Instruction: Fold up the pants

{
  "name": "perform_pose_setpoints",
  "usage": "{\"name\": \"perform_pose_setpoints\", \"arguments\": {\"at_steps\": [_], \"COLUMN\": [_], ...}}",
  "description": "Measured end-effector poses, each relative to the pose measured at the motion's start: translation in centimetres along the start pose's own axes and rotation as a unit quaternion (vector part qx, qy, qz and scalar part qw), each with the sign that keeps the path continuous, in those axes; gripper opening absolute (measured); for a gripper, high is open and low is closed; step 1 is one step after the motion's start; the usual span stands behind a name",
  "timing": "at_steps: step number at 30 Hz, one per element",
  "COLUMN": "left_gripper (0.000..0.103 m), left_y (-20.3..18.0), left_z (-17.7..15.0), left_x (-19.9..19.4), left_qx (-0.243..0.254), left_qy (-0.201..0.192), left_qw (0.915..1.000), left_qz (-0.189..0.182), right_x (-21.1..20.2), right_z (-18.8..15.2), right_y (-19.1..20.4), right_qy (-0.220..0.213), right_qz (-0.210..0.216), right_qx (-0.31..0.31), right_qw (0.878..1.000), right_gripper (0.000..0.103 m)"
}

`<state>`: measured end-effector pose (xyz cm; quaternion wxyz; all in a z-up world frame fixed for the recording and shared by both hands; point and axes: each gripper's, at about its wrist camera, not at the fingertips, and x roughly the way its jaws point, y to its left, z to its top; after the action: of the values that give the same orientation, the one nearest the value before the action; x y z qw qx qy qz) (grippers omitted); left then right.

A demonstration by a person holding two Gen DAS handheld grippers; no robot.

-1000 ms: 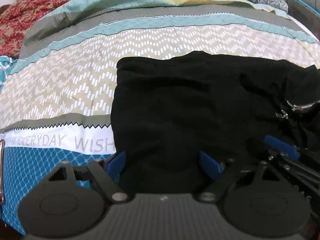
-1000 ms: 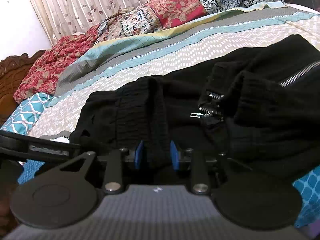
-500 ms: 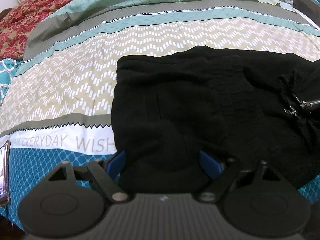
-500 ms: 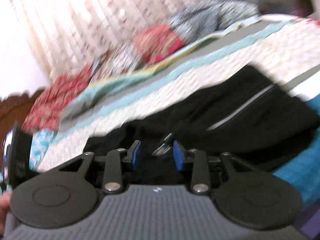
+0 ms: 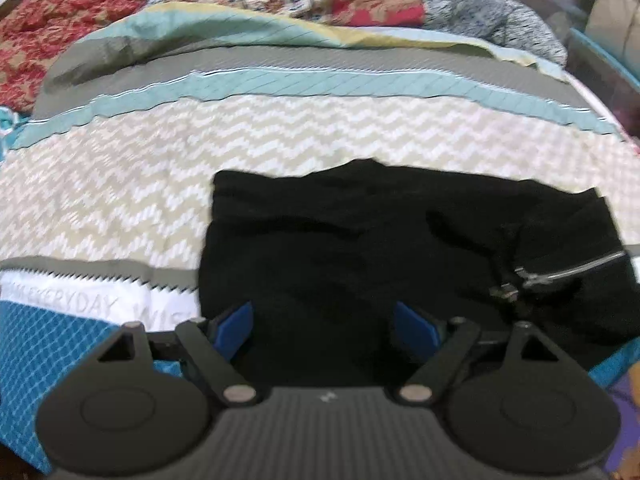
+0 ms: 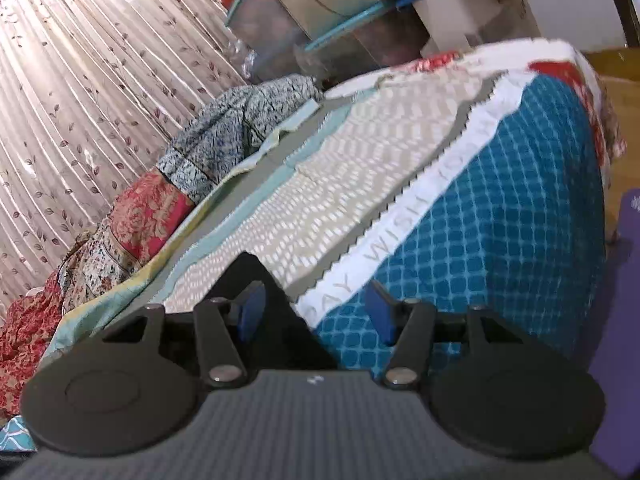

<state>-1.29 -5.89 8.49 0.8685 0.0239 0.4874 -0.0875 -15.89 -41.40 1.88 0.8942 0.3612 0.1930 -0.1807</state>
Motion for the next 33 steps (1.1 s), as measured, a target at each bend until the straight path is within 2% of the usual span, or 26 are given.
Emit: {"name": "perform_pose_setpoints", "arguments": {"at_steps": [4,6,8,12,16,19,21,22,24,25,28,31,33], "left_gripper": [0.081,0.081,0.082,0.087,0.093,0.099,0.099,0.096,0.055,0.021,0.016,0.015,0.015], "left_y": [-1.3,-1.7,-2.0,-3.4,-6.1,-8.8,-10.2,-10.6,-11.3,-11.3,-9.5,-7.3,-5.9], "left_z": [0.9,1.6,2.3,3.7,5.3,5.7,5.9,5.9,5.7,5.6,5.7,6.0,6.2], "left_x": [-0.2,-0.2,-0.1,-0.3,-0.6,-0.2,0.8,1.3,2.6,3.2,3.7,2.5,1.6], "left_qx": [0.01,0.008,0.002,0.0,0.037,0.068,0.078,0.079,0.087,0.092,0.055,0.047,0.047], "left_qy": [0.003,0.009,0.015,0.012,0.008,0.014,0.028,0.033,0.042,0.052,0.051,0.028,0.011], "left_qw": [0.9989,0.9973,0.9949,0.9915,0.9853,0.9812,0.9785,0.9779,0.9764,0.9754,0.9734,0.9721,0.9706], "left_qz": [-0.045,-0.072,-0.099,-0.129,-0.167,-0.18,-0.189,-0.191,-0.193,-0.193,-0.216,-0.228,-0.236], "right_x": [1.6,2.0,1.3,-0.8,-2.2,-2.6,-3.0,-3.2,-3.6,-3.8,-3.7,-3.6,-3.0], "right_z": [-0.5,-0.9,-1.3,-2.3,-4.5,-6.2,-7.0,-7.2,-7.5,-7.7,-8.1,-9.3,-10.0], "right_y": [0.0,0.8,2.3,7.2,12.0,13.7,14.3,14.6,15.1,15.6,15.8,15.9,16.2], "right_qy": [0.041,0.066,0.059,0.033,0.026,0.033,0.038,0.042,0.046,0.046,0.052,0.049,0.062], "right_qz": [0.009,0.021,0.021,0.062,0.104,0.122,0.135,0.141,0.154,0.157,0.16,0.15,0.152], "right_qx": [-0.013,-0.026,-0.053,-0.144,-0.237,-0.277,-0.29,-0.293,-0.301,-0.306,-0.319,-0.338,-0.356], "right_qw": [0.999,0.997,0.997,0.987,0.965,0.952,0.947,0.945,0.94,0.938,0.933,0.928,0.92], "right_gripper": [0.058,0.029,0.021,0.02,0.02,0.02,0.02,0.02,0.02,0.02,0.026,0.057,0.051]}}
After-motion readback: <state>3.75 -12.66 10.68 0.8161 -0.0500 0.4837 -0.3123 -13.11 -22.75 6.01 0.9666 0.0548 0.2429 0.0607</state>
